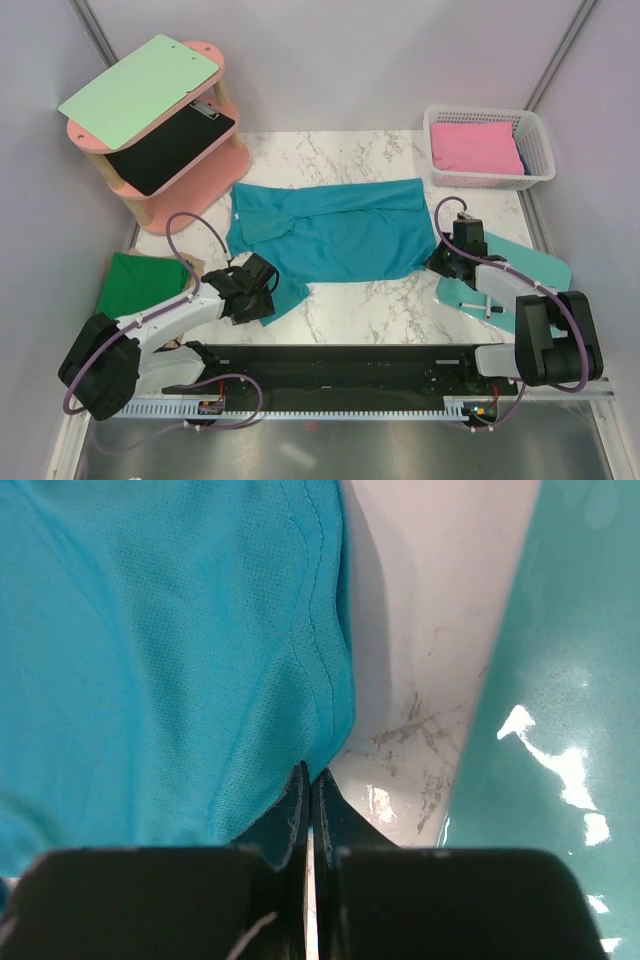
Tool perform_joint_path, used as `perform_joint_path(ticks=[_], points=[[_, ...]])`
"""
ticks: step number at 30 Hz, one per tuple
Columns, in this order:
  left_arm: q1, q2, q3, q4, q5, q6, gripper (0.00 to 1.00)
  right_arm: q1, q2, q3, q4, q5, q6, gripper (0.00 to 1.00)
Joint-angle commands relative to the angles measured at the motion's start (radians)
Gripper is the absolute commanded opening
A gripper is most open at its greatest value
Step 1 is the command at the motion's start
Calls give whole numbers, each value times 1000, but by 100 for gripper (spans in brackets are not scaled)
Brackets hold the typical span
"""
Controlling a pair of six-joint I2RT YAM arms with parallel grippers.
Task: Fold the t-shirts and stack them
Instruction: Grap the side of the flattened tshirt closest away from the robot with both arms, then fold the other side of the tshirt into a rectangle
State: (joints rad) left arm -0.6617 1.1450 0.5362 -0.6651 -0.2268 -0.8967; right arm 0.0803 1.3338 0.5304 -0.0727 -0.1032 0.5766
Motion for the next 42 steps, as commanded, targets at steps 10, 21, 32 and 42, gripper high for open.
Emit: perform_joint_path(ticks=[10,21,32,42], points=[[-39,50,19,33,27,-54,2,-5,-4,23,40,-61,6,0],[-41,-139,148,-69,-61,-41,2,-4,-145,48,-9,-84,-17,0],[-4,-45,404,-122,-218,50,2,-4,-62,175,13,-12,-37,0],[152,148,614,-77,-227,223,2,-28,183,327,129,-7,20,0]])
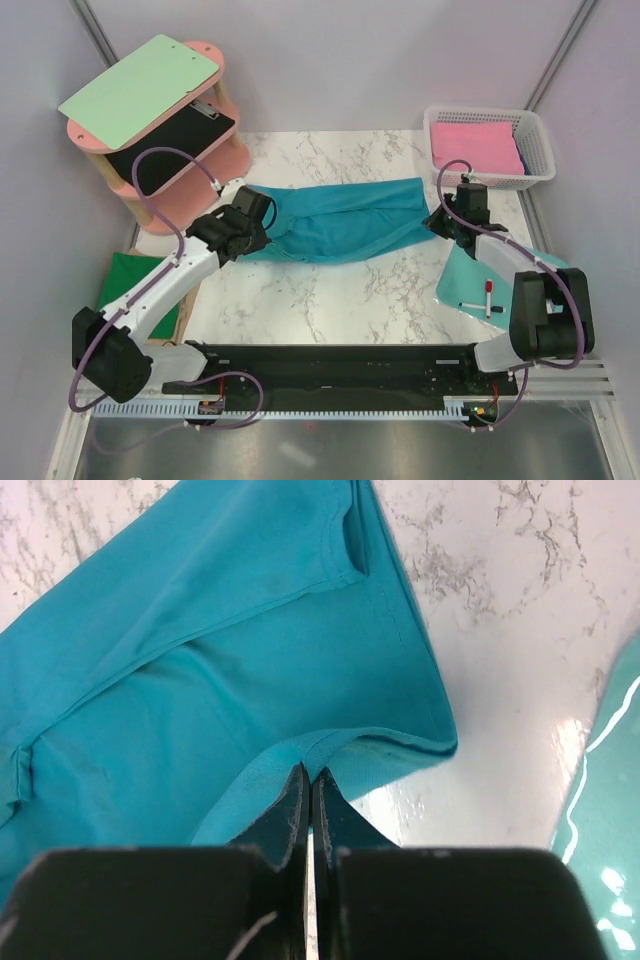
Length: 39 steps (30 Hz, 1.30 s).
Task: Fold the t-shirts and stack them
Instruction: Fold the other side of the tshirt into a rectangle
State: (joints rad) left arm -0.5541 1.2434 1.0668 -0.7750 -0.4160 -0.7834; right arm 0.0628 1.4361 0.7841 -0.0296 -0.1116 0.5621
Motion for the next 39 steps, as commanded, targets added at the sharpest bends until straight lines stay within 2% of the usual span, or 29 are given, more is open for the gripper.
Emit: perform_joint_path(ticks=[1,9,25,26,27,28,30,31,34,39], points=[[52,76,94,42,-40,121,2,-11,117,81,97,1,38,0],[128,217,237,86,-29,222,2,-41,236,179,131,-25,62,0],[191,475,441,118,-9,299,2,-57,455,308,143,-27,114,2],[192,481,449,123,-9,302,2,-57,469,322,143,-28,117,8],[192,497,455,126,-7,305,2,-58,493,331,140,-33,117,19],[195,507,469,128,-10,306,2,-58,503,340,140,-39,117,40],[201,527,485,126,-10,315,2,-57,506,333,160,-49,114,56],[204,543,498,129,-9,315,2,-58,500,308,195,-51,113,74],[218,603,539,141,-7,334,2,-58,468,285,218,-51,99,98],[246,712,630,135,14,349,2,-58,435,294,183,-60,70,98]])
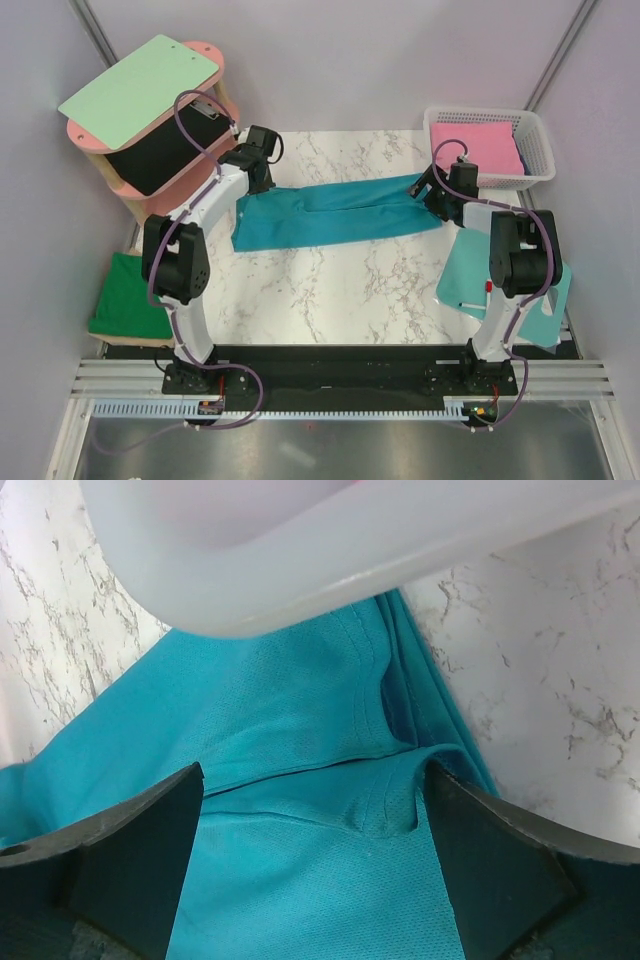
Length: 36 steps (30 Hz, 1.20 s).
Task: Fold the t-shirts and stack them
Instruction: Fold the other side of the tshirt into a rectangle
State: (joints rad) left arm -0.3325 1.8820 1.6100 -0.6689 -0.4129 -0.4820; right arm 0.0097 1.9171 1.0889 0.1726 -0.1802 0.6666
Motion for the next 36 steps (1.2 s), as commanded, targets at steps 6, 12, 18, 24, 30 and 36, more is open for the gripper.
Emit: perform_joint_path(ticks=[6,12,18,24,30,36], points=[[36,224,212,-14,2,59,51,-5,-87,-26,-31,-22,-44,98],[27,143,142,-29,-6,26,92,-4,-174,-60,-19,-77,-62,98],[-36,-61,-71,51,34,29,91,44,-242,6,-126,7,-189,98],[-131,-147,-228,91,60,-15,2,226,-78,262,-316,174,-326,12],[-160,-49,-239,94,80,-50,2,271,167,552,-438,294,-363,0],[-160,17,-239,94,82,-79,2,273,304,680,-507,335,-383,0]])
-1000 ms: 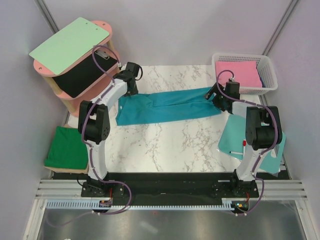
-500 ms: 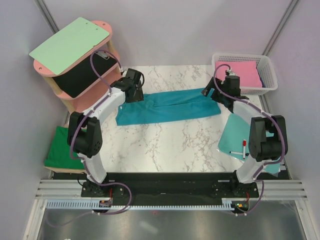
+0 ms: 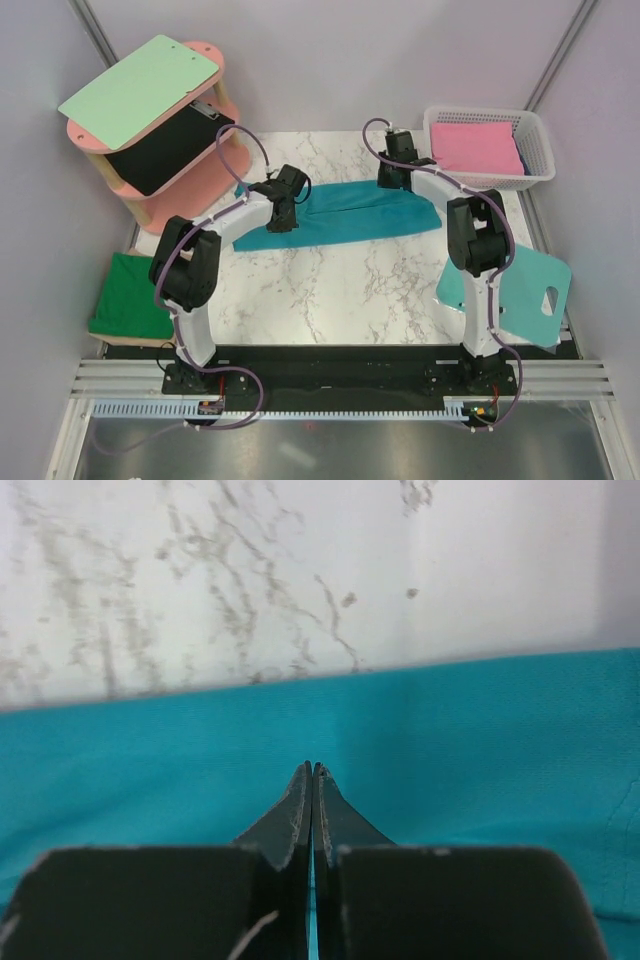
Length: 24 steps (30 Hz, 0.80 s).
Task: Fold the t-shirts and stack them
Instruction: Fold the other side of the tshirt into a rectangle, then rotate the tshirt 90 degrees
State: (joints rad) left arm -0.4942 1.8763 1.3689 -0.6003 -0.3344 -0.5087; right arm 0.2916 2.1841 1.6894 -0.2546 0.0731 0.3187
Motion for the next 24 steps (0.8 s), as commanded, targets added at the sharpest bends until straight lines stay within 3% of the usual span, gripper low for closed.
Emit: perform_joint_path(ticks=[1,10,22,24], points=[[3,30,4,23,0,-56,2,-9,48,79,-78,96,-33,0],[34,109,27,-12,-3,-59,2,-2,126,110,-184,154,-33,0],[146,239,152,-93,-77,-28,2,81,-108,-279,-273,160,-6,0],[148,276,192,-102,-80,-5,2,104,-168,-359,-282,104,-1,0]])
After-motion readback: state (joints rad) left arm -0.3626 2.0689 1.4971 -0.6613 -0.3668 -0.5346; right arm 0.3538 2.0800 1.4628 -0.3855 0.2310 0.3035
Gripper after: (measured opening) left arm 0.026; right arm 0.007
